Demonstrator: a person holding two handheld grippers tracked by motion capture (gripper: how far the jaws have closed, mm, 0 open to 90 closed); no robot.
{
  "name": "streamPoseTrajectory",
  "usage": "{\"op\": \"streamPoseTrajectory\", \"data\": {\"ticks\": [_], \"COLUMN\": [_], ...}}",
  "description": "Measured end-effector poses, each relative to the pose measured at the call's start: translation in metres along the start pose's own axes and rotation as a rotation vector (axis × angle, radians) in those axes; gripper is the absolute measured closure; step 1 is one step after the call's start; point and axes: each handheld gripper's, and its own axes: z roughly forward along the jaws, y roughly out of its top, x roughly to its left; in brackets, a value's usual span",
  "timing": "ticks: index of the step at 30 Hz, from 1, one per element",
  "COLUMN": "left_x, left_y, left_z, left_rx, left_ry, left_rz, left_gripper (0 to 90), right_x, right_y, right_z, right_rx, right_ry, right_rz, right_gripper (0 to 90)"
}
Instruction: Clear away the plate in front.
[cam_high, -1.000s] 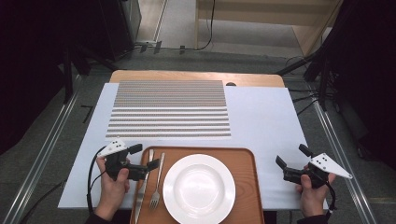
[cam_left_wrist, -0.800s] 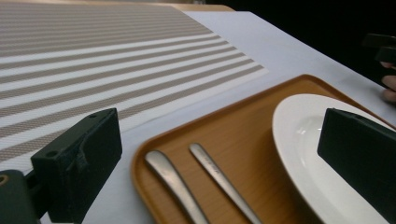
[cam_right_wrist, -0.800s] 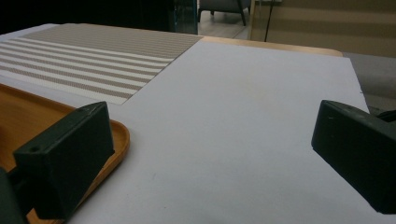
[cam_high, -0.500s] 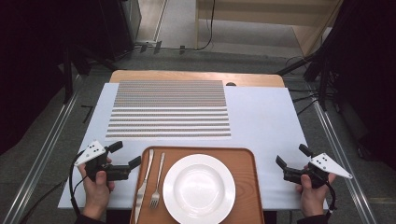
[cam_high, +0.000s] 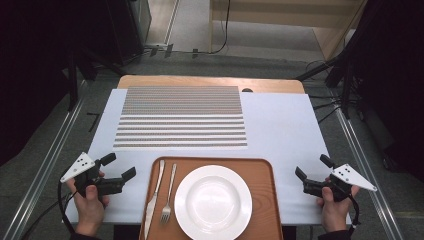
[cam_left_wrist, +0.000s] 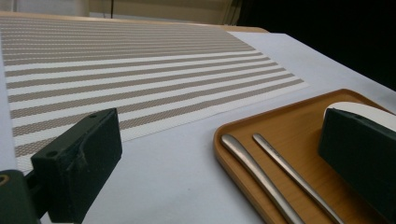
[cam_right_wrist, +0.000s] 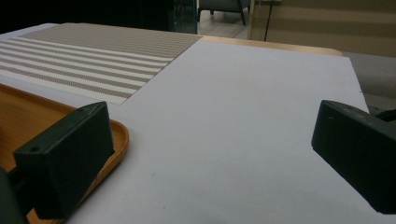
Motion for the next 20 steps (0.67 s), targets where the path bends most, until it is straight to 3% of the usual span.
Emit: {"op": "streamPoseTrajectory", "data": {"ticks": [9,20], "left_x": [0.015,0.017], "left_y": [-0.005,-0.006], "left_z": [-0.012,-0.011], "left_rx": [-0.003,-0.002], "left_ry": [0.069,0.067], "left_rz": [-0.016,-0.027], "left_gripper": [0.0,0.0], "right_x": [0.000,0.000], "right_y": [0.000,0.000], "right_z": [0.000,0.000], "right_rx": [0.001,0.001], "right_ry": [0.000,-0.001], "right_rz": [0.000,0.000], "right_gripper": [0.0,0.0]}}
